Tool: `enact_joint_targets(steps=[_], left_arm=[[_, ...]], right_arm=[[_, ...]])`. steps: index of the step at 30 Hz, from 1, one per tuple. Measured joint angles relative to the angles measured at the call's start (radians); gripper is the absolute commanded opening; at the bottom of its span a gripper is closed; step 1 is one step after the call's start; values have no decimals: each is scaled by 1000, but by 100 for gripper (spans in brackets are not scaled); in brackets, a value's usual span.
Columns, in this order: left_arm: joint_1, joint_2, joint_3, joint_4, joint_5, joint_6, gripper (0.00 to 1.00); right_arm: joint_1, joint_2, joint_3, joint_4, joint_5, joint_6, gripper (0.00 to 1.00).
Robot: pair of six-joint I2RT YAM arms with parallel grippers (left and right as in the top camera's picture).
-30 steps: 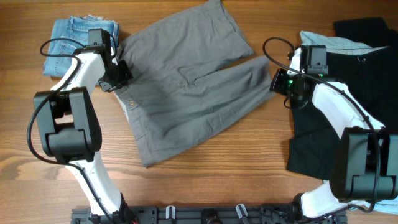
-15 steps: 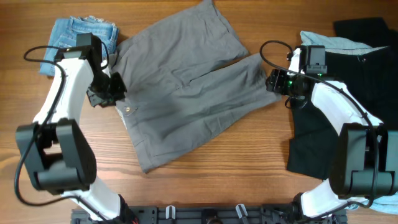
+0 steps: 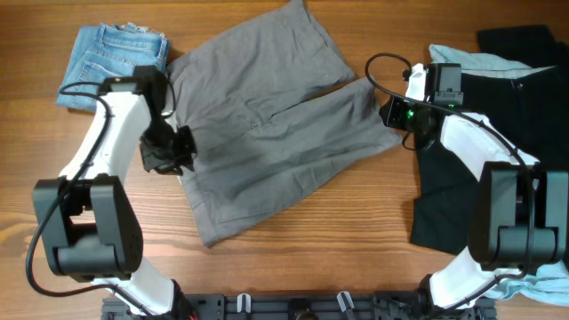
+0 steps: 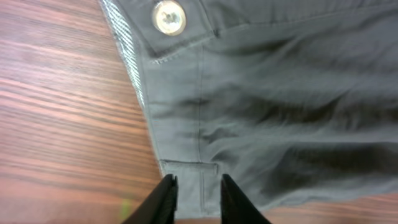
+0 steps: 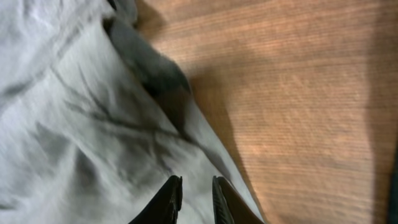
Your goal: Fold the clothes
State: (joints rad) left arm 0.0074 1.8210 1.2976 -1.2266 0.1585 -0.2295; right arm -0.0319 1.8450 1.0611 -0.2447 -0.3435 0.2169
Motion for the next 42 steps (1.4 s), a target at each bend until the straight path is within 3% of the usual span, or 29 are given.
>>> enact_joint_targets(steps=[3,6,7,11,15,18,24,33,35,40,41,42], left_arm=[[-39,-2,-94,85,37,-4,27],[-70,-3,-190,201,78,-13,6],[-91,-3,-259,271,95,-24,4],[-95,-17,-309,335,70,-94,4],[-92,-45,-320,423,-47,-208,4],[-57,-48,-320,517,-89,-272,4],[-43,-48,-320,558,-109,-311,4],[-43,-48,-319,558,-110,-312,4],[-43,-48,-319,557,-110,-313,4],[-43,-48,-319,555,-111,-315,4],[-43,-48,-319,554,-114,-315,4],[-43,-48,-319,551,-117,-315,4]], right_arm=[[0,29,0,6,-13,28,33],[-3,36,0,6,-23,33,40],[-8,33,0,-9,-40,34,40],[-68,-63,-1,-179,-103,39,46],[-100,-201,6,-414,-106,32,52],[-97,-198,-17,-454,-97,29,53],[-95,-126,-179,-306,-93,28,47],[-95,-116,-190,-97,-109,28,38],[-95,-116,-190,-67,-121,28,24],[-95,-116,-190,-23,-163,24,9],[-95,-116,-190,-23,-167,25,19],[-95,-116,-190,-22,-173,24,46]])
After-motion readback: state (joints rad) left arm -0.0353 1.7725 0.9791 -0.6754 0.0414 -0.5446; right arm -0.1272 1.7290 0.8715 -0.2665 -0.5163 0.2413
